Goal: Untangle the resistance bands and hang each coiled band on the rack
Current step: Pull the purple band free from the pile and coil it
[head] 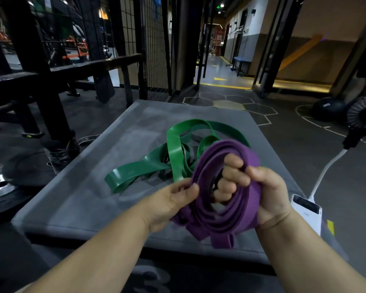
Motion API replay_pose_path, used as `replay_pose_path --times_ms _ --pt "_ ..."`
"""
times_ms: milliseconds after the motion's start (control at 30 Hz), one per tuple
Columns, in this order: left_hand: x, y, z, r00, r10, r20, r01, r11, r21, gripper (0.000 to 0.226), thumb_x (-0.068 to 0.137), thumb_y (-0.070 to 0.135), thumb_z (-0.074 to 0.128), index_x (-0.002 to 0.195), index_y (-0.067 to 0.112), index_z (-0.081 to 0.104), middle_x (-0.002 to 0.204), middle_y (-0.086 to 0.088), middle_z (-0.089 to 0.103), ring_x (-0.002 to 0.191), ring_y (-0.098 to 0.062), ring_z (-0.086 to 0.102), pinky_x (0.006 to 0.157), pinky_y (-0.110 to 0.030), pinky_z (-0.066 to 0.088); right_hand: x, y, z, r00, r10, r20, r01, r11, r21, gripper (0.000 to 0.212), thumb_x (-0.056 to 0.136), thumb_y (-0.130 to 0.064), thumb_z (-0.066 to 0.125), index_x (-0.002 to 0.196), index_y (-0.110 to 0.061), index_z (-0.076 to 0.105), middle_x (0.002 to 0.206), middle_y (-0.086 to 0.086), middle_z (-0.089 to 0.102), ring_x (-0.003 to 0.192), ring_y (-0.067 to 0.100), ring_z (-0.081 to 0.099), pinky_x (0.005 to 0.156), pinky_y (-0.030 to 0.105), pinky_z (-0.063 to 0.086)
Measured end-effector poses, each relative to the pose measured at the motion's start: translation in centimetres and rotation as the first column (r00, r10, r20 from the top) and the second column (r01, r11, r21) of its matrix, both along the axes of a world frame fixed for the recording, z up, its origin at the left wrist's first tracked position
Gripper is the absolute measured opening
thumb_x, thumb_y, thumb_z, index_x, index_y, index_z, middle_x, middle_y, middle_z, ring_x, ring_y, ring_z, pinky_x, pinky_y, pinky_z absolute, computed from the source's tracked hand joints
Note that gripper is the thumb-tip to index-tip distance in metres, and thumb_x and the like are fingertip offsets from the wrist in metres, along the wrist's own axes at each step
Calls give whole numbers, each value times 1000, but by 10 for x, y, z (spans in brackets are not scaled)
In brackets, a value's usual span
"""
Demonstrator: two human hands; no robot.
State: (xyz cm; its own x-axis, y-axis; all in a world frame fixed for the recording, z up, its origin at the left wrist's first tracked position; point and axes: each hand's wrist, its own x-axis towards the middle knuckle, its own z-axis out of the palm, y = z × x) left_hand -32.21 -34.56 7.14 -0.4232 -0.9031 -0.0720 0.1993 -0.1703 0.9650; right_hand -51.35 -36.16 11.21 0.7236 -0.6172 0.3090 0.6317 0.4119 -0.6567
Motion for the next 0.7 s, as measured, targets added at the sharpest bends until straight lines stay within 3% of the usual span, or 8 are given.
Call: replay_pose_path --times_ms 67,133,233,367,467,567,700 --pt "-2 1 -1 999 -12 48 7 995 102 99 48 59 89 128 11 57 124 -17 65 110 -32 63 87 -44 56 -4 -6 2 994 -83 70 76 992 102 15 95 -9 48 107 -3 56 88 10 65 90 26 62 87 35 44" --pt "-4 0 -2 1000 26 12 -28 978 208 83 59 38 88 128 4 57 120 -19 66 99 -30 66 74 -40 59 -8 -11 1 984 -148 102 130 978 164 17 97 -13 47 106 -3 58 86 9 65 87 24 62 86 35 43" --pt "-9 -1 -3 993 100 -55 -80 951 298 57 71 21 81 122 3 62 112 -16 70 87 -25 69 68 -35 58 -9 -16 0 965 -224 135 191 957 219 19 99 -19 49 103 -4 60 84 6 65 84 21 63 85 33 44" --pt "-20 -3 -5 917 344 -201 -216 853 475 38 64 22 74 100 12 67 86 -12 71 68 -23 65 61 -32 52 -3 -18 2 927 -303 221 229 925 304 10 91 -20 65 91 -11 61 76 -2 63 73 15 63 80 31 49" --pt "-25 0 -1 859 416 -299 -207 815 541 32 68 21 68 99 11 62 72 -13 68 50 -21 62 48 -27 54 -5 -21 4 848 -471 244 369 854 368 21 74 -16 80 81 -16 61 72 -9 59 67 9 62 79 32 52" --pt "-25 6 7 896 312 -317 -111 847 519 37 70 29 69 102 11 61 76 -14 68 57 -24 63 54 -31 55 -2 -25 2 846 -457 274 347 862 369 20 77 -18 79 84 -17 61 73 -10 59 68 9 61 85 34 51" --pt "-30 6 13 941 225 -251 -73 863 499 38 63 23 74 98 7 68 90 -16 70 71 -31 67 73 -49 55 6 -29 0 895 -341 286 244 913 326 11 95 -23 62 94 -12 61 78 -1 62 73 16 62 93 37 44"
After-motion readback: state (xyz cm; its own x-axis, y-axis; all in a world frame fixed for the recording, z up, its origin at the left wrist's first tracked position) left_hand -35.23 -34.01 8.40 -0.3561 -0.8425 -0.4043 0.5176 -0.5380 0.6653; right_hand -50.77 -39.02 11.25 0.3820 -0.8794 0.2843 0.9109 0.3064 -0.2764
